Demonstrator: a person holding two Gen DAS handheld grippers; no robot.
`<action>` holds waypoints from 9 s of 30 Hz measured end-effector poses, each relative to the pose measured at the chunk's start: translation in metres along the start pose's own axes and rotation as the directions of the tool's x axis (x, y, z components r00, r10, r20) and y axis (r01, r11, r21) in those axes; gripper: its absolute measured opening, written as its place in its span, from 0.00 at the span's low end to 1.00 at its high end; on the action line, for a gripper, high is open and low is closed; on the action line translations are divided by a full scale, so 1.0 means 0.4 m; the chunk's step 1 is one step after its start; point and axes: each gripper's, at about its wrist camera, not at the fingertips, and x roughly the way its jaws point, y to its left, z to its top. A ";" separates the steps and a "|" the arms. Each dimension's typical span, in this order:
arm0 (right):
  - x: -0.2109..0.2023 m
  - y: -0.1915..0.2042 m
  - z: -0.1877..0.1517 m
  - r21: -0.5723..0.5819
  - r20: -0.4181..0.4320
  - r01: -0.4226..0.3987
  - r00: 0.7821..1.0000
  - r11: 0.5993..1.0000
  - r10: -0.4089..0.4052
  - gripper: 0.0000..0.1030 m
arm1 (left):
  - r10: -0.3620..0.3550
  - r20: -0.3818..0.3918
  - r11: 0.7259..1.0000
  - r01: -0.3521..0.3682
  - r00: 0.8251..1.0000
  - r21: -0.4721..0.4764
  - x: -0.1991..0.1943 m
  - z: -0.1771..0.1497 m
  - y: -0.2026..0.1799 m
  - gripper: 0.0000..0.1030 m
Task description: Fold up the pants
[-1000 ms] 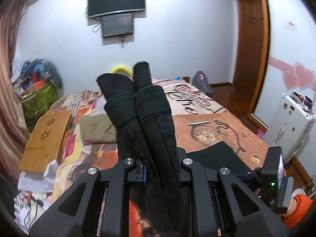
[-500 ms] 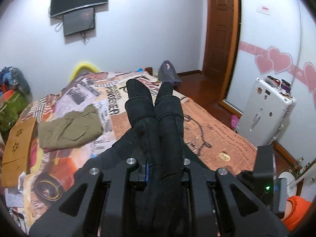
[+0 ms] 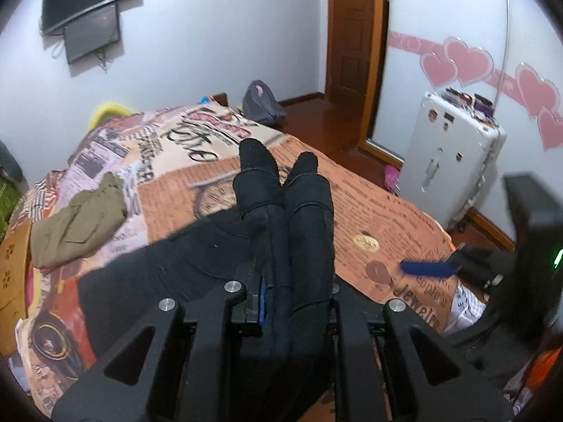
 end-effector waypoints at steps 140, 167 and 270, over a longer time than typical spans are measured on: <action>0.182 0.042 0.269 -0.153 -0.021 -0.052 0.999 0.987 0.050 0.20 | 0.073 -0.199 0.994 -0.087 0.977 -0.066 0.136 0.102 0.462 0.32; 0.027 0.152 0.041 -0.244 -0.103 -0.074 0.993 0.967 0.050 0.29 | 0.109 -0.342 0.968 -0.179 0.933 -0.179 -0.110 -0.320 0.451 0.55; 0.064 0.323 0.483 -0.326 0.048 -0.293 0.945 0.899 0.325 0.24 | 0.080 0.030 0.960 -0.069 0.996 -0.273 -0.190 0.166 0.629 0.30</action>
